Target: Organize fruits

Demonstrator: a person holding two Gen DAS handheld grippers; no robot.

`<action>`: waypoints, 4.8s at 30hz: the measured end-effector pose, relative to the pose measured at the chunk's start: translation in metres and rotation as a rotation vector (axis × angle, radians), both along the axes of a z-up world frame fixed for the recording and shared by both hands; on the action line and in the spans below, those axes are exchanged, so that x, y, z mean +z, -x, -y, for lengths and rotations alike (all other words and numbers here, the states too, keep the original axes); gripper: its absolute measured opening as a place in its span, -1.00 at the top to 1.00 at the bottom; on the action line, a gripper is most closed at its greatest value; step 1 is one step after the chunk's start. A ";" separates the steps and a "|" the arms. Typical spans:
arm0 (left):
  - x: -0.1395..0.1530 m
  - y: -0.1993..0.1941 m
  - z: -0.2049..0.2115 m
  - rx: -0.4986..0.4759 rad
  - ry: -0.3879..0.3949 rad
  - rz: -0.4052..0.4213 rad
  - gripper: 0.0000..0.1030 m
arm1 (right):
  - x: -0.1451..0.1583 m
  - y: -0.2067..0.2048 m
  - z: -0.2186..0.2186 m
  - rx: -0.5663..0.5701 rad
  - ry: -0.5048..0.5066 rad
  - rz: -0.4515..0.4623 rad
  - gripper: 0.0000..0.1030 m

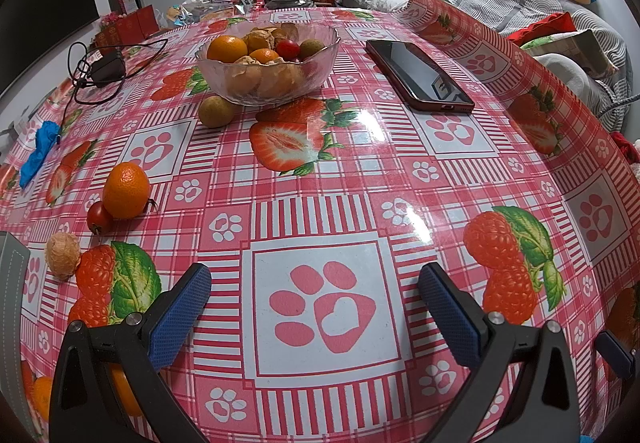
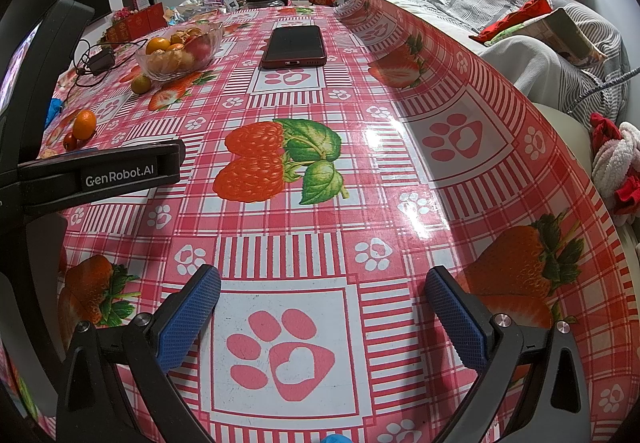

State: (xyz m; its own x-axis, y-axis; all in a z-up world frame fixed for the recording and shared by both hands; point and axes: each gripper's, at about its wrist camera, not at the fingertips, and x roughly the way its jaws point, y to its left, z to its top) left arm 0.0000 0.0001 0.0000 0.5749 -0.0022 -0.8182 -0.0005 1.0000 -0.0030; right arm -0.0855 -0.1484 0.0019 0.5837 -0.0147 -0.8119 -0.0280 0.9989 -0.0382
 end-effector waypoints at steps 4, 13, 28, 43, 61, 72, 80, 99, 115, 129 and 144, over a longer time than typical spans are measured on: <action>0.000 0.000 0.000 0.000 0.000 0.000 -1.00 | 0.000 0.000 0.000 0.000 0.000 0.000 -0.99; 0.000 0.000 0.000 0.000 0.000 0.000 -1.00 | 0.000 0.000 0.000 0.000 0.000 0.000 -0.99; 0.000 0.000 0.000 0.000 -0.001 0.000 -1.00 | 0.000 0.000 0.000 0.000 0.000 0.000 -0.99; 0.065 0.063 -0.011 -0.118 0.028 0.069 -1.00 | 0.000 0.000 0.000 0.000 0.000 0.000 -0.99; 0.012 0.171 -0.142 0.050 0.005 -0.044 -1.00 | 0.000 0.000 0.000 0.000 0.000 0.000 -0.99; 0.001 0.170 -0.143 0.055 -0.019 -0.029 -1.00 | 0.000 0.000 0.000 0.000 0.000 0.000 -0.99; 0.003 0.163 -0.143 0.056 -0.004 -0.088 -0.95 | 0.012 0.001 -0.025 0.013 -0.124 -0.067 -0.99; 0.018 0.174 -0.165 0.064 0.098 -0.066 0.46 | 0.014 0.014 -0.153 0.324 -0.101 -0.075 0.48; 0.074 0.199 -0.177 0.039 0.123 0.058 0.46 | 0.040 0.036 -0.124 0.310 -0.165 -0.053 0.47; 0.101 0.205 -0.296 0.225 0.046 0.113 0.46 | 0.078 0.035 -0.221 0.479 -0.174 -0.046 0.47; 0.058 0.170 -0.372 0.303 0.006 0.004 0.46 | 0.064 0.002 -0.387 0.689 -0.175 -0.141 0.47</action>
